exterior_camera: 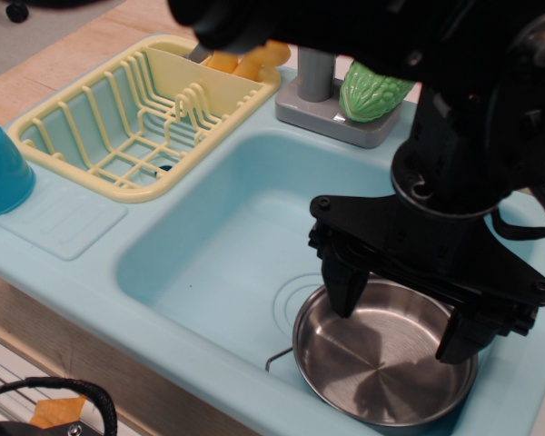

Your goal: Put pot or pan from sink into drying rack

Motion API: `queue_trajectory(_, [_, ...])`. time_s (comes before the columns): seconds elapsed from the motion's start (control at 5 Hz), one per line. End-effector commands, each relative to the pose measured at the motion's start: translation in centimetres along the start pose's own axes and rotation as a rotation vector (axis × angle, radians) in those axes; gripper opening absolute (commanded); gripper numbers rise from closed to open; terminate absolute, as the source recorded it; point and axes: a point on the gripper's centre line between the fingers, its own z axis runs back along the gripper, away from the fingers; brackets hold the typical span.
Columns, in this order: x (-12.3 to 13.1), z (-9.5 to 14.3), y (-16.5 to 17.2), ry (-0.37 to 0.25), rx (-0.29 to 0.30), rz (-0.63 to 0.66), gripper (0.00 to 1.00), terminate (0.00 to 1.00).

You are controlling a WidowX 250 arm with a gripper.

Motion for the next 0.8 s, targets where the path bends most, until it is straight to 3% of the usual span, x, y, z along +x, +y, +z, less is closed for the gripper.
queue_trajectory(0.0, [0.0, 0.0, 0.0, 0.000, 0.000, 0.000, 1.00, 0.00])
queue_trajectory(0.6, [1.9, -1.6, 3.1, -0.046, 0.024, 0.048, 1.00, 0.00])
